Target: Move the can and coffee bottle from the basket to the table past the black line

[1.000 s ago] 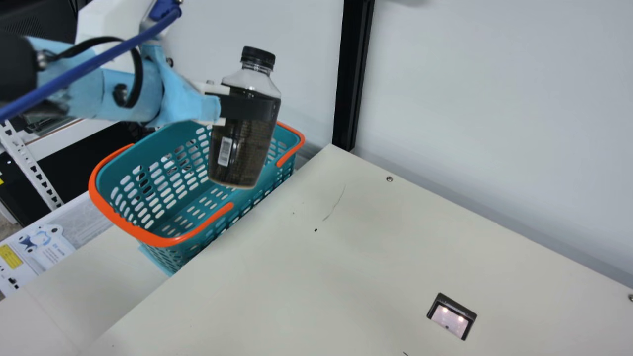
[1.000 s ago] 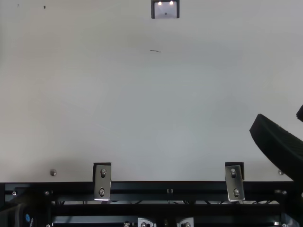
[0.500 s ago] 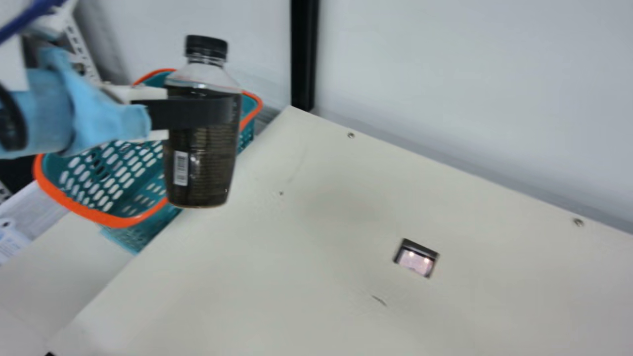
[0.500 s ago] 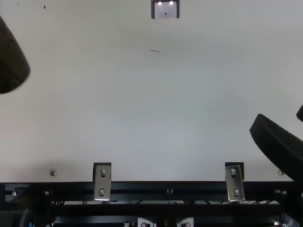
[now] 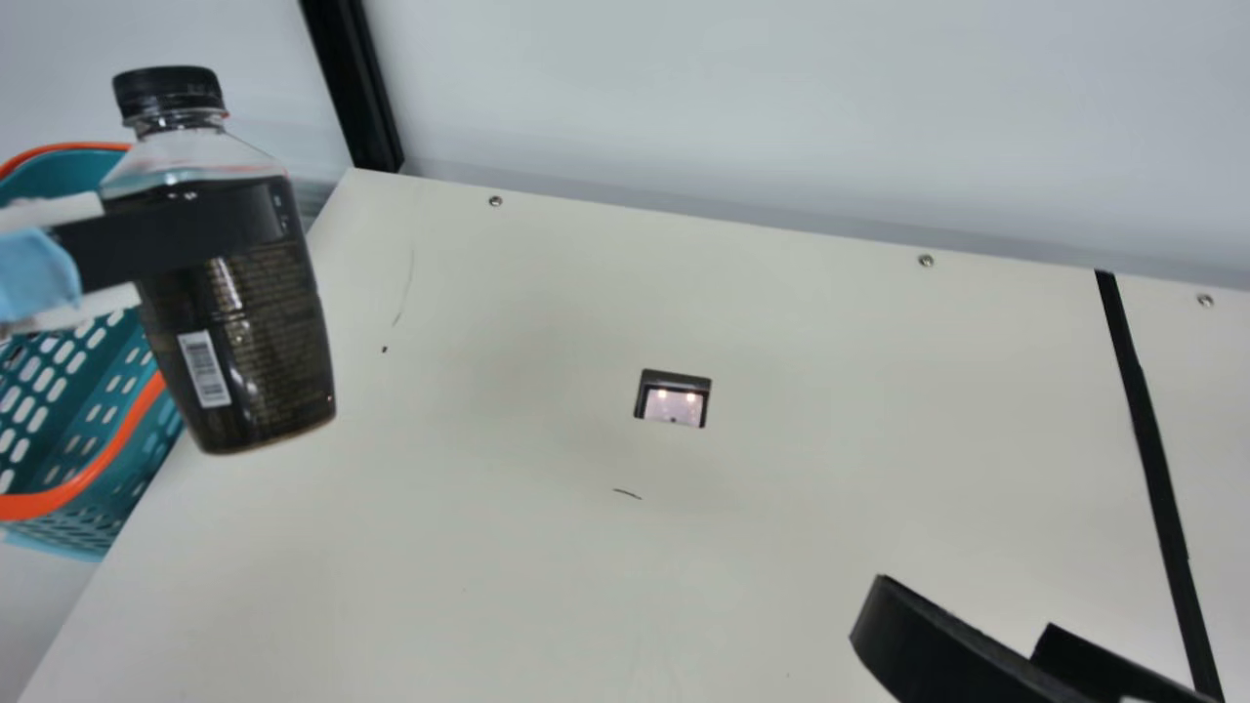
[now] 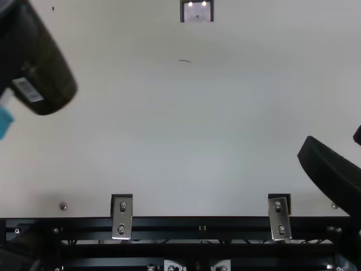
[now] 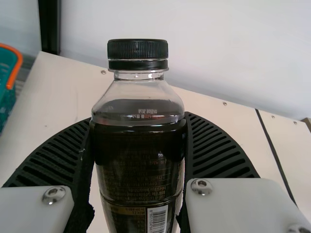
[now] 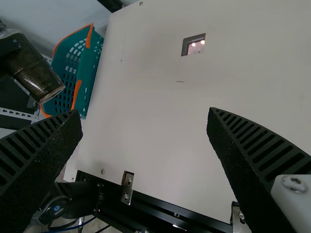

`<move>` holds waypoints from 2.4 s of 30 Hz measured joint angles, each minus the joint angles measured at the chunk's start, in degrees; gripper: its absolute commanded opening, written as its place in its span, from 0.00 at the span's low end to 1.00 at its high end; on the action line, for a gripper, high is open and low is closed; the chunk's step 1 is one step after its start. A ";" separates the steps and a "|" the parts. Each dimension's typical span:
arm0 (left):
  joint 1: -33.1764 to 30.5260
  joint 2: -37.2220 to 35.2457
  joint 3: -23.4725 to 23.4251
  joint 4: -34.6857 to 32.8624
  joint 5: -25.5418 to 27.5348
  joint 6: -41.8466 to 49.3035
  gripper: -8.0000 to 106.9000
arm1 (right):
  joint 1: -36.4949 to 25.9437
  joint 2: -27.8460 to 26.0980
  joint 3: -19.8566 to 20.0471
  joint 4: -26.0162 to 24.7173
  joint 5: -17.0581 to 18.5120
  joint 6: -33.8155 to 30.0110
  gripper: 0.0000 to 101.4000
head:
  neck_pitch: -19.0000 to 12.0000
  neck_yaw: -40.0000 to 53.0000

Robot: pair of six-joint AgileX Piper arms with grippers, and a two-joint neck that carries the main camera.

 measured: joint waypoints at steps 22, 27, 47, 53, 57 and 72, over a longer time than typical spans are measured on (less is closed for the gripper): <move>-30.04 10.98 -8.86 26.01 2.67 -38.81 0.16 | 0.00 0.00 0.00 0.00 0.00 0.00 1.00 | 0.00 0.00; -31.03 10.98 -8.86 26.95 2.87 -40.41 0.16 | 0.00 0.00 0.00 0.00 0.00 0.00 1.00 | 0.00 0.00; -15.82 13.67 -16.75 -1.75 7.73 -20.43 0.16 | 0.00 0.00 0.00 0.00 0.00 0.00 1.00 | 0.00 0.00; -15.14 13.74 -18.86 -7.90 9.15 -16.84 0.16 | 0.00 0.00 0.00 0.00 0.00 0.00 1.00 | 0.00 0.00; -17.49 13.74 -19.94 -8.50 9.49 -17.16 0.16 | 0.00 0.00 0.00 0.00 0.00 0.00 1.00 | 0.00 0.00; -29.58 15.49 -24.45 -2.38 8.35 -24.71 0.16 | 0.00 0.00 0.00 0.00 0.00 0.00 1.00 | 0.00 0.00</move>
